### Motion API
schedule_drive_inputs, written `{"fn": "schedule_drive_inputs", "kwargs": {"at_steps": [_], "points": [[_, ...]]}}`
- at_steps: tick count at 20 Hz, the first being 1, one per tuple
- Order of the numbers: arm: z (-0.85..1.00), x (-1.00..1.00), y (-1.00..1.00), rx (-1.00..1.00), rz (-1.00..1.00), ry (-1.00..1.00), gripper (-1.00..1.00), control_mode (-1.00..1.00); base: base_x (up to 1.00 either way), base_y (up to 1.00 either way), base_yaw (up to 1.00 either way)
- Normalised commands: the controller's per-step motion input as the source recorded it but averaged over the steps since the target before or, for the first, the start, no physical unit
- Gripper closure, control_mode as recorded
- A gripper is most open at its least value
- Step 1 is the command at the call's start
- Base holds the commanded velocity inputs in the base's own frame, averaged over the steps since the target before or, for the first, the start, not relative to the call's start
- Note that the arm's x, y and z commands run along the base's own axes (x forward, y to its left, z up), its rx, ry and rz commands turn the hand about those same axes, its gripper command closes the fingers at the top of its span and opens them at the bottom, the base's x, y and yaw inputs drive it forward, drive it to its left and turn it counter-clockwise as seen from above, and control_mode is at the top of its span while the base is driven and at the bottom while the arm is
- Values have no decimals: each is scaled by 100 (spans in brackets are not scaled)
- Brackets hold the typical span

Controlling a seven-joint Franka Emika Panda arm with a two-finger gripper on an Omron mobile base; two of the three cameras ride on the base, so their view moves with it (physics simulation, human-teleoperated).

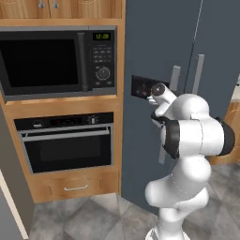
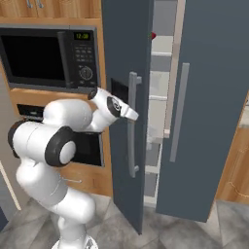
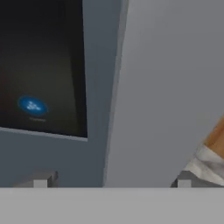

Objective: Store the kebab skewer in the freezer for long-term storage. Close the freezer door after placing the cooked food.

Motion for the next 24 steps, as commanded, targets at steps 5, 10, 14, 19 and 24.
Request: {"fn": "schedule_drive_inputs", "kwargs": {"at_steps": [5, 10, 14, 19, 24], "points": [[3, 85, -70, 6, 18, 13, -100, -100, 0, 0, 0], [34, 46, -68, 18, 22, 15, -100, -100, 0, 0, 0], [39, 47, -52, 18, 19, 11, -100, -100, 0, 0, 0], [10, 53, -21, 4, 10, 1, -100, -100, 0, 0, 0], [0, 44, -3, 0, 7, -3, -100, -100, 0, 0, 0]]}}
